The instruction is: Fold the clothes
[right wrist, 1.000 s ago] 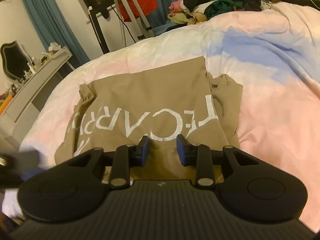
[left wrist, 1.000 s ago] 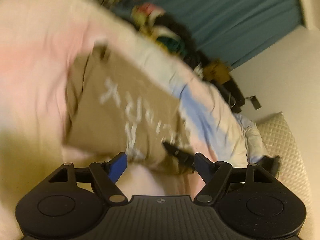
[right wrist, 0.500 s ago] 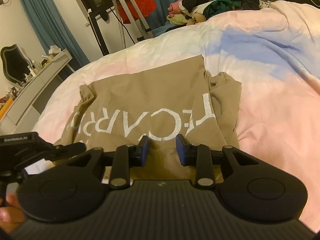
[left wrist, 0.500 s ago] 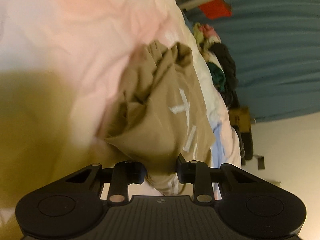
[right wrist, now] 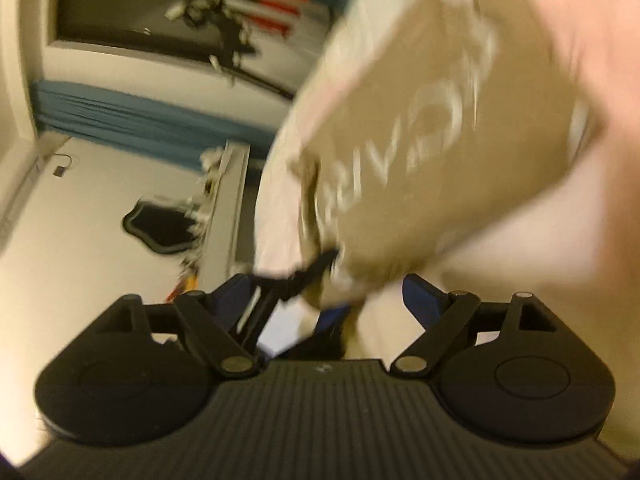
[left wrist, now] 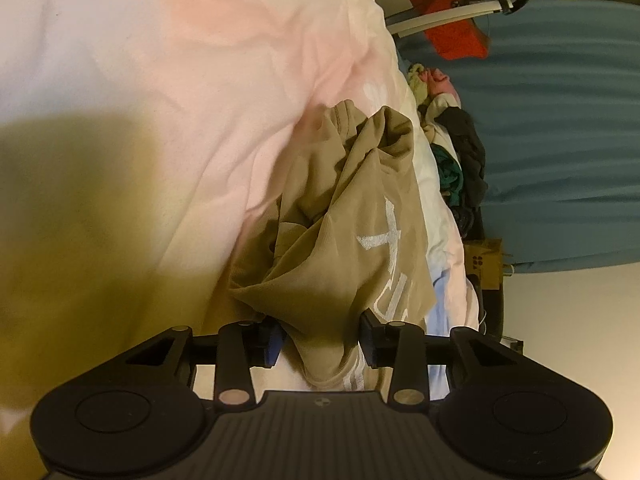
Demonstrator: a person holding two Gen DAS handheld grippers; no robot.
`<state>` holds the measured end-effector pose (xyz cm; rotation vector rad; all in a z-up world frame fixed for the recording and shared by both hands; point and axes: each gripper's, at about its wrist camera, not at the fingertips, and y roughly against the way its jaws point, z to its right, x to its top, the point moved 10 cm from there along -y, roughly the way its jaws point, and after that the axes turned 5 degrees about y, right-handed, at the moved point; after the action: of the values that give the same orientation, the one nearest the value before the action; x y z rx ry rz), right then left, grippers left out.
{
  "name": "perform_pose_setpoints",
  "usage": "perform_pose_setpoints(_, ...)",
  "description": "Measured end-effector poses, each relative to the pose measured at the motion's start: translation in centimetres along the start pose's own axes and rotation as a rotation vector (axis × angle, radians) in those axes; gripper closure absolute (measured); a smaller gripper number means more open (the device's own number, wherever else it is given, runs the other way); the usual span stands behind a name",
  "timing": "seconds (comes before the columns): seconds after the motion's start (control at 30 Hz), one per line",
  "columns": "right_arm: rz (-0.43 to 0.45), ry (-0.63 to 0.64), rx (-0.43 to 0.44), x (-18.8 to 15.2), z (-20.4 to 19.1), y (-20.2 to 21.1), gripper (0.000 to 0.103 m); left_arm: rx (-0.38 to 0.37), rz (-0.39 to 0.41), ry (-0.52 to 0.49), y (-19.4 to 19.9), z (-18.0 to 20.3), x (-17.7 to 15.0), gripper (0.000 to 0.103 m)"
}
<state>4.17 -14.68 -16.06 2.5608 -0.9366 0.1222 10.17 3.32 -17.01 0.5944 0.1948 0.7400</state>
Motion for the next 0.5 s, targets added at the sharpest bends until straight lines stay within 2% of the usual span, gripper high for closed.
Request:
perform_pose_setpoints(0.07,0.015,-0.046,-0.016,0.3,1.2,-0.9,0.018,-0.005,0.009,-0.019,0.4,-0.2,0.1,0.076)
perform_pose_setpoints(0.17,0.114,-0.124,-0.036,1.8,3.1,-0.5,0.026,-0.029,0.023,-0.019,0.8,0.1,0.4,0.082)
perform_pose_setpoints(0.2,0.16,-0.152,-0.052,2.4,3.8,0.2,0.033,-0.041,0.025,-0.012,1.0,0.2,0.5,0.083)
perform_pose_setpoints(0.27,0.254,-0.21,-0.091,3.4,5.3,2.0,0.039,-0.062,0.03,-0.004,1.2,0.6,0.7,0.084)
perform_pose_setpoints(0.37,0.359,-0.258,-0.148,4.2,6.9,4.1,0.053,-0.084,0.036,0.0,1.4,1.0,1.0,0.085)
perform_pose_setpoints(0.43,0.391,-0.25,-0.177,4.5,7.2,4.7,0.072,-0.092,0.037,-0.009,1.5,1.5,0.9,0.085)
perform_pose_setpoints(0.5,0.393,-0.214,-0.193,4.6,6.6,4.8,0.079,-0.098,0.037,-0.022,1.6,2.1,0.7,0.085)
